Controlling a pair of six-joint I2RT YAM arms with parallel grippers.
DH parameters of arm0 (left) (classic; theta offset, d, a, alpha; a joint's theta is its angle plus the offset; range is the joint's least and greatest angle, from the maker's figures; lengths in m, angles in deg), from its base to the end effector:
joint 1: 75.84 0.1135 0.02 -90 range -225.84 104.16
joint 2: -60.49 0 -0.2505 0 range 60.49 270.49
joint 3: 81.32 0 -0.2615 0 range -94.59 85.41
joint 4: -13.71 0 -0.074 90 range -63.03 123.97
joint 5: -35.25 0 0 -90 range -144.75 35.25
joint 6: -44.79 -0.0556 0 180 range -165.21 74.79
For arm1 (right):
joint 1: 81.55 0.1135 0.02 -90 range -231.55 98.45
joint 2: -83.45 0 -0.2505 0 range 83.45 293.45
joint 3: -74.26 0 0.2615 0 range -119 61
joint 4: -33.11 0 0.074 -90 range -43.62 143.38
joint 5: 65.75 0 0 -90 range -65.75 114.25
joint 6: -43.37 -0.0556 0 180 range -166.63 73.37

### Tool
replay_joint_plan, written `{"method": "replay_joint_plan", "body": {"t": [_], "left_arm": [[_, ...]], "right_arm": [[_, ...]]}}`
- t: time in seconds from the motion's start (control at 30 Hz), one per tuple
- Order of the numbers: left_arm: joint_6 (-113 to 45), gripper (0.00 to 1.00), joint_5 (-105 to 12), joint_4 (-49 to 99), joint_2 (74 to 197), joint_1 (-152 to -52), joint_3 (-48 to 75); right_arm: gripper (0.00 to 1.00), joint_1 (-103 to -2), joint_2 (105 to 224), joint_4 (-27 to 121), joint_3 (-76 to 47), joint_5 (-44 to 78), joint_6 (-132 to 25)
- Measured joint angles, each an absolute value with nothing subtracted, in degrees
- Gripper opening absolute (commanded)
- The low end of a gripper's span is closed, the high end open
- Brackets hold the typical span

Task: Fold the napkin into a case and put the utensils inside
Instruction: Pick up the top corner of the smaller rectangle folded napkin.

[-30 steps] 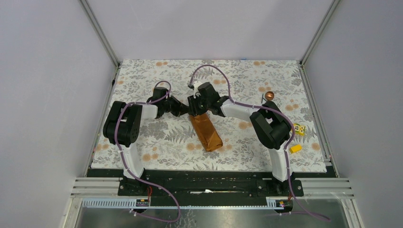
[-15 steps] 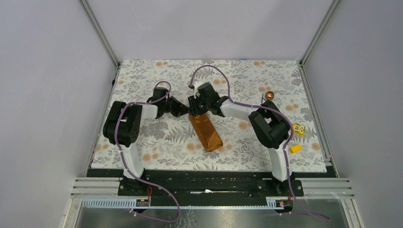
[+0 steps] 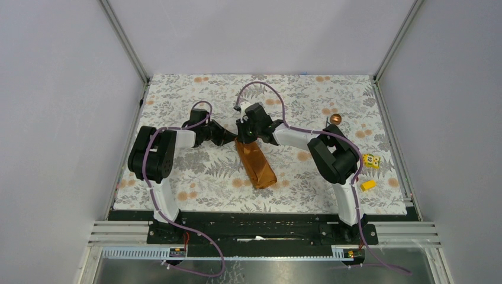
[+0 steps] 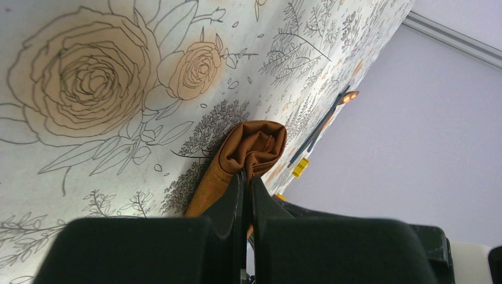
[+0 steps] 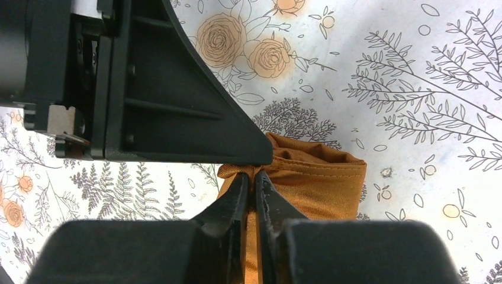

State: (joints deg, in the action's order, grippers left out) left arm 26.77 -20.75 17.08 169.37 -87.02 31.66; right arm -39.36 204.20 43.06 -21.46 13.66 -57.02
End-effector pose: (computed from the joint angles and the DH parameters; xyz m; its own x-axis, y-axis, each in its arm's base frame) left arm 0.3671 -0.1043 0.0908 -0.7357 -0.6582 0.1597 -0.4931 0.3589 -0.7925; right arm 0.3565 0.3369 0.1444 -0.5570 -0.2656 -0.7869 -0.6825 0.6863 0.2514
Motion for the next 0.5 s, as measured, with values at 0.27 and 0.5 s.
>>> {"method": "replay_joint_plan", "body": {"t": [0.27,0.5], "left_arm": [[20.13,0.50,-24.03,21.47,165.80,-87.00,31.66],[12.08,0.56,-30.47,26.30,158.28,-87.00,31.68]], "right_arm": [[0.00,-39.60,204.16,43.89,-21.50,12.16,-57.13],[0.00,-42.44,202.91,44.35,-20.91,6.65,-59.54]]}}
